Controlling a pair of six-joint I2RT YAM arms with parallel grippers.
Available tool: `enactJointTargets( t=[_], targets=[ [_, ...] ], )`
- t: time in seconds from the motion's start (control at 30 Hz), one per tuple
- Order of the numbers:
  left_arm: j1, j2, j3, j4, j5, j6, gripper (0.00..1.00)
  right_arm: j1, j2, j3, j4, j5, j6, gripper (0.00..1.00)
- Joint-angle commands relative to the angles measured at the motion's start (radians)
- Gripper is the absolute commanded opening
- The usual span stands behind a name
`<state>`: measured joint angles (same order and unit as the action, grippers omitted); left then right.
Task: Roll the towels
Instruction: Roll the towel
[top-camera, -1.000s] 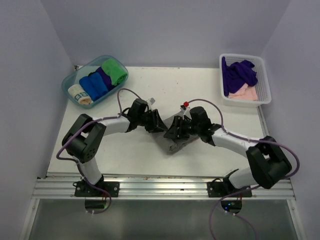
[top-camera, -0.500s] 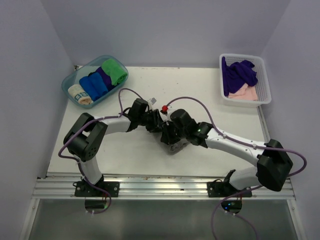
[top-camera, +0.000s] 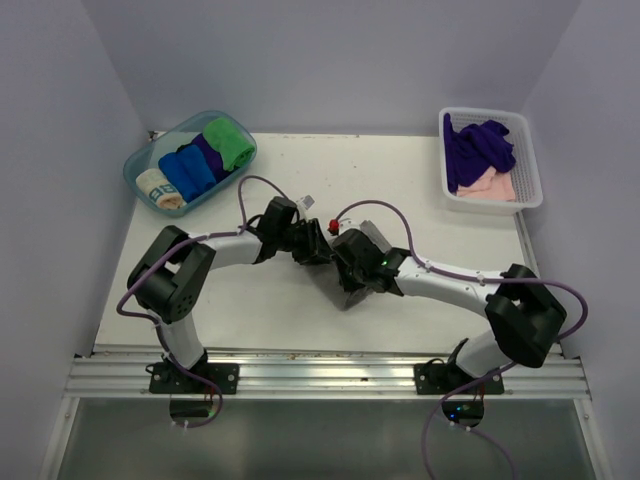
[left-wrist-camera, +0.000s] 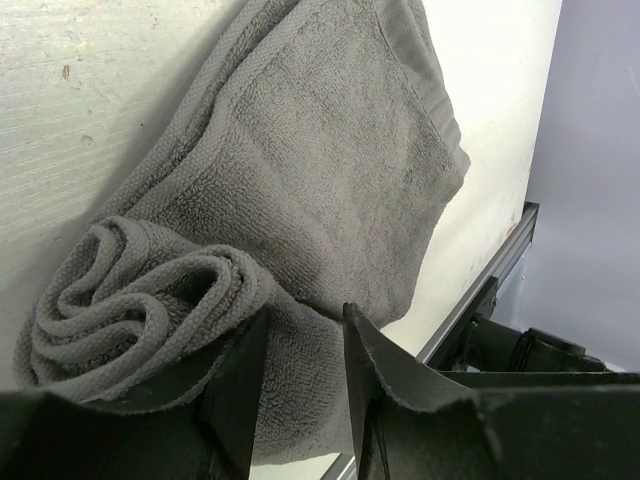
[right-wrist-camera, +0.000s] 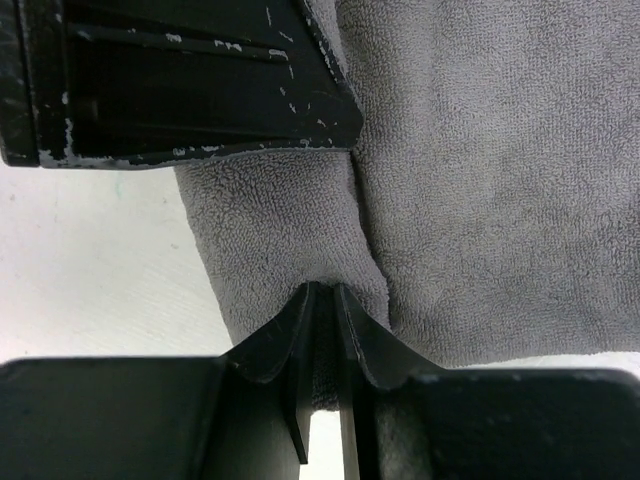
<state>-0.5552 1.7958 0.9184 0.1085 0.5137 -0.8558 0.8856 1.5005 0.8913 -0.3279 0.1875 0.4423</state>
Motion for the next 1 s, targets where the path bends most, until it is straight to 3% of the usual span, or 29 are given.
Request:
enactJointTargets(
  t=[0.0,0.33,0.67,0.87,0.97],
  targets=[
    [-0.011,0.040,-0.013,-0.104,-0.050,0.060,0.41,-0.004,0.014,-0.045,-0.034,0.044,0.019,0.16],
    [-0.012,0.027,-0.006,-0.105,-0.049,0.067,0.41,-0.004,-0.029,-0.164,0.018,0.027,0.042,0.13],
    [-0.011,0.017,-0.021,-0.101,-0.046,0.069,0.40,0.015,-0.237,-0.028,-0.112,0.075,0.012,0.13],
    [-0.012,0.025,-0.024,-0.102,-0.047,0.069,0.40,0.157,-0.163,0.083,-0.180,0.254,-0.043,0.16],
    [-0.012,0.022,-0.023,-0.105,-0.046,0.070,0.40,0.239,-0.099,0.141,-0.195,0.335,-0.086,0.27]
  ],
)
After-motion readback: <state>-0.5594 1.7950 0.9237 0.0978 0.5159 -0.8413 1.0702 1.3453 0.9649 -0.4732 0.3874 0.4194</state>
